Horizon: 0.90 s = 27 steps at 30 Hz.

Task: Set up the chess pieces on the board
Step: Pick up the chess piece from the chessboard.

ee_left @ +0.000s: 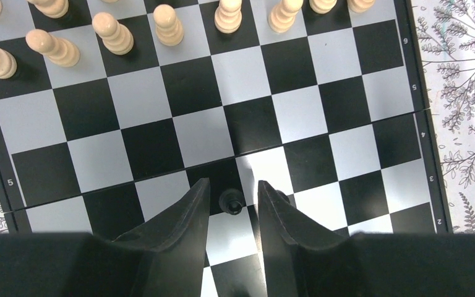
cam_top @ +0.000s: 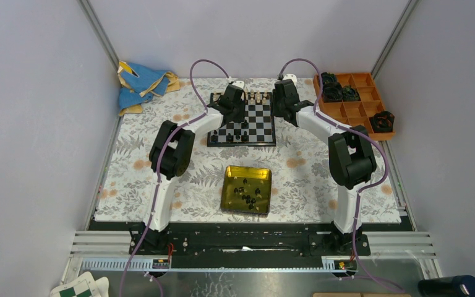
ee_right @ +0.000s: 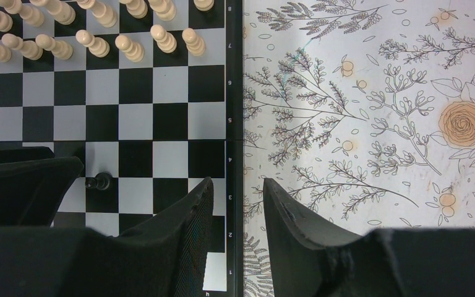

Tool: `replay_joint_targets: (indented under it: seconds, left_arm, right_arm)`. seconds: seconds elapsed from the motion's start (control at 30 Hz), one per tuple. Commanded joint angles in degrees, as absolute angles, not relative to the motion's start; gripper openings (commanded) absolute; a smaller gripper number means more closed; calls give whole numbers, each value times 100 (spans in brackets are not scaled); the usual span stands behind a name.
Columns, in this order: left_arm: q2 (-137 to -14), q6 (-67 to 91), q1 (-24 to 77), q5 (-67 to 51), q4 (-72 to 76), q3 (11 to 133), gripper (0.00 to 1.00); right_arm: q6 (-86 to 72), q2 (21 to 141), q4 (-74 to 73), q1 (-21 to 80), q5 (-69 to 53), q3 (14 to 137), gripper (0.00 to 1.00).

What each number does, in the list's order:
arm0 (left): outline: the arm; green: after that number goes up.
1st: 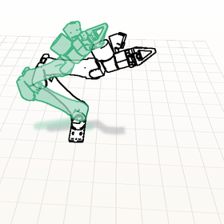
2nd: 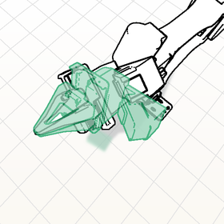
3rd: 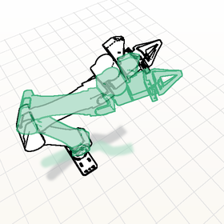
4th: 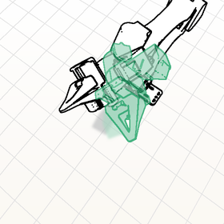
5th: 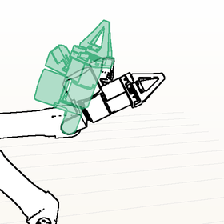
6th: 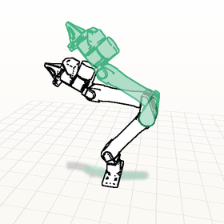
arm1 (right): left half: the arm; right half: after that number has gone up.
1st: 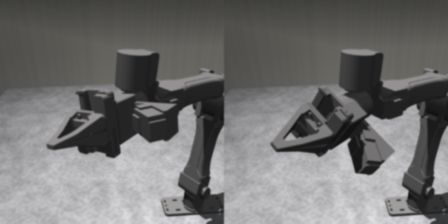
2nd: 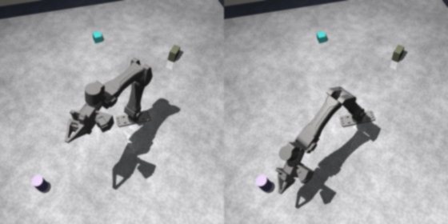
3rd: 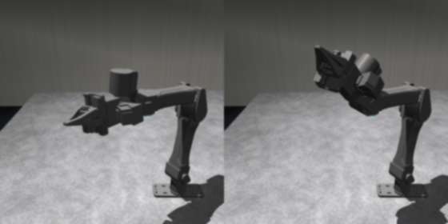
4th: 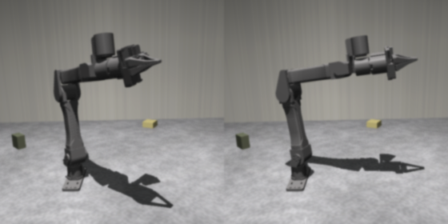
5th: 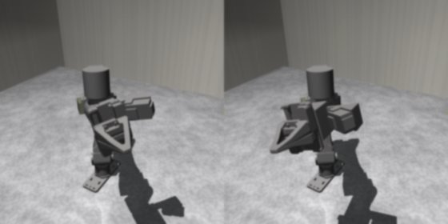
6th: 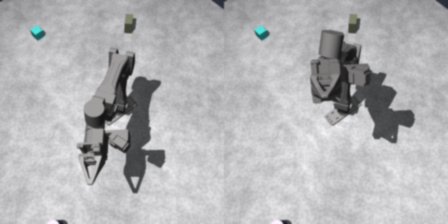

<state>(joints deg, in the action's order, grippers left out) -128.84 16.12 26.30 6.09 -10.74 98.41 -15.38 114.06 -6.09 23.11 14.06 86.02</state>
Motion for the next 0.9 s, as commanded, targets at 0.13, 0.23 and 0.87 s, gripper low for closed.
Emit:
replay_joint_targets:
  seconds: [0.13, 0.23, 0.87]
  left_arm:
    - [-12872, 1574, 2637, 736, -970, 9703, 39]
    - [-12870, 1566, 2632, 734, -958, 9712, 37]
    - [-12818, 1591, 2628, 720, -888, 9589, 7]
  right_arm:
    - [-1503, 11364, -481, 2263, 1452, 8846, 42]
    - [-1511, 11360, -486, 2274, 1443, 8837, 42]
    - [-1547, 11290, -493, 2273, 1469, 8745, 42]
